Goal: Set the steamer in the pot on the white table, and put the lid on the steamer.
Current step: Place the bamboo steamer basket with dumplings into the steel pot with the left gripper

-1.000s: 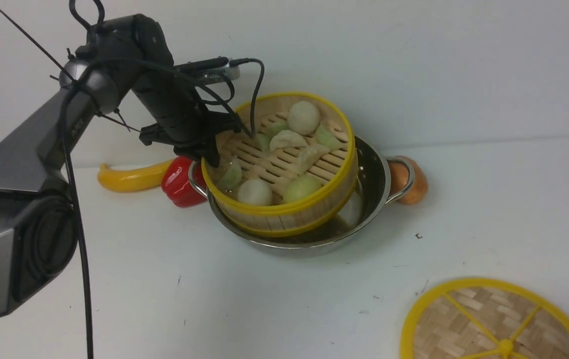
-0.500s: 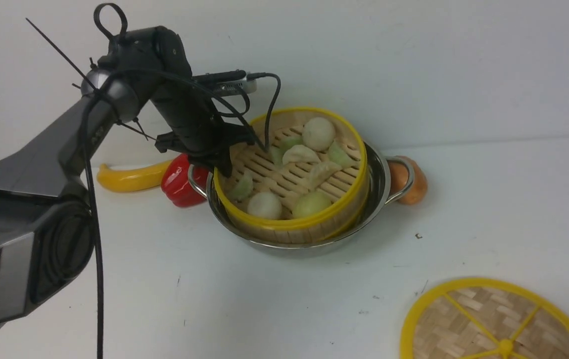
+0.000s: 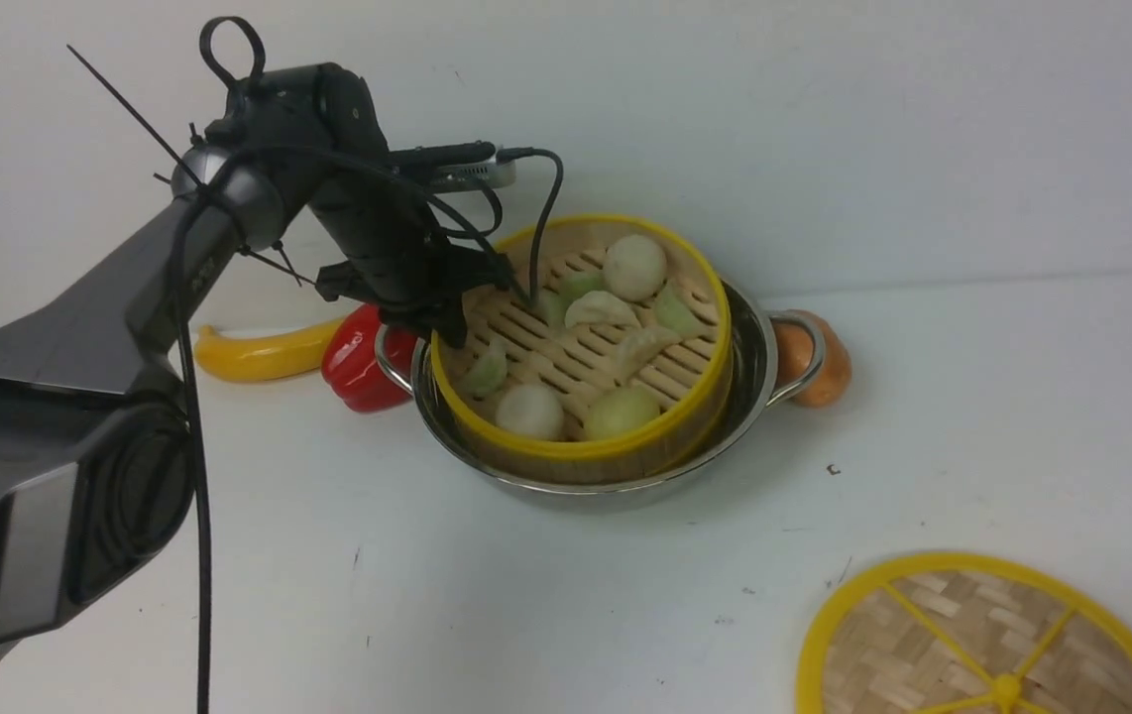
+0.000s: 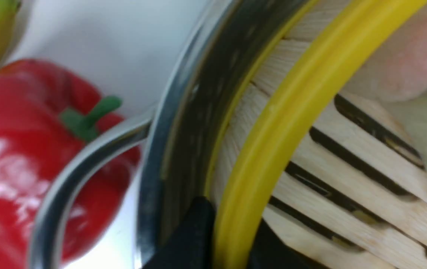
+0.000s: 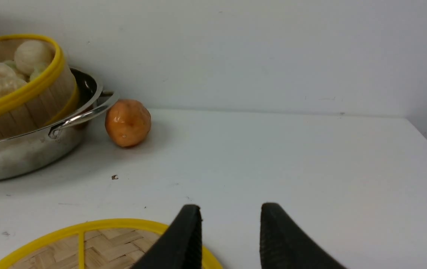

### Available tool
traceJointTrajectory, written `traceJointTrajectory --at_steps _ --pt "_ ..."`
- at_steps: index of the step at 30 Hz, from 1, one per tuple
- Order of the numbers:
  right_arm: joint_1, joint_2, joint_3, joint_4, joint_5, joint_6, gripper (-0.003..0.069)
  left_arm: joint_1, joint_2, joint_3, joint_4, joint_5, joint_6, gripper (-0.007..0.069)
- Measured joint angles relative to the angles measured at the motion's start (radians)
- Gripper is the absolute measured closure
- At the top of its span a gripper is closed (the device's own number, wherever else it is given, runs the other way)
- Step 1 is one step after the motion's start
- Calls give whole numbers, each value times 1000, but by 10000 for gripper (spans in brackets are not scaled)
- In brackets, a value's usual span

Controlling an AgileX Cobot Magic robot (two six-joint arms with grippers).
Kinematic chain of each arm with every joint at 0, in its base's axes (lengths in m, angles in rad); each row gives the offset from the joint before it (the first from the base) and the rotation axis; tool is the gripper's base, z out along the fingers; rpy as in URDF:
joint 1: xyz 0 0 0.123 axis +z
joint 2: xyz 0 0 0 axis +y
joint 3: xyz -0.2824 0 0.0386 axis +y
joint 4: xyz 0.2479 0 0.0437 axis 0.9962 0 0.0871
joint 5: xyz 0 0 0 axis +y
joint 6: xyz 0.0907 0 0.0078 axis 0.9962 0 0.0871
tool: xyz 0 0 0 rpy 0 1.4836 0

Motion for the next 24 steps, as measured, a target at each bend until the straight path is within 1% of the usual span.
traceJointTrajectory --at_steps 1,2,5,6,7,8,9,10,11,12,14,15,18,20,24 --pt "0 0 0 0 0 0 416 0 0 0 -4 0 9 554" --pt "0 0 0 0 0 0 416 0 0 0 -38 -1 55 509" --pt "0 0 0 0 0 0 416 1 0 -5 -99 -21 106 419" --pt "0 0 0 0 0 0 416 1 0 -7 -117 -23 112 365" --pt "0 0 0 0 0 0 416 1 0 -7 -125 -24 112 342" --pt "0 0 0 0 0 0 416 1 0 -7 -132 -25 112 291" --pt "0 0 0 0 0 0 416 1 0 -7 -133 -25 111 277" --pt "0 0 0 0 0 0 416 1 0 -7 -136 -26 111 240" --pt "0 0 0 0 0 0 416 1 0 -7 -137 -26 111 224" --pt "0 0 0 0 0 0 416 1 0 -7 -137 -26 111 192" --pt "0 0 0 0 0 0 416 1 0 -7 -139 -25 111 174" --pt "0 0 0 0 0 0 416 1 -1 -7 -139 -21 111 154" --pt "0 0 0 0 0 0 416 1 -6 -14 -140 -14 110 146" --pt "0 0 0 0 0 0 416 1 -14 -22 -143 -14 102 150" --pt "0 0 0 0 0 0 416 0 -20 -29 -158 -6 88 187"
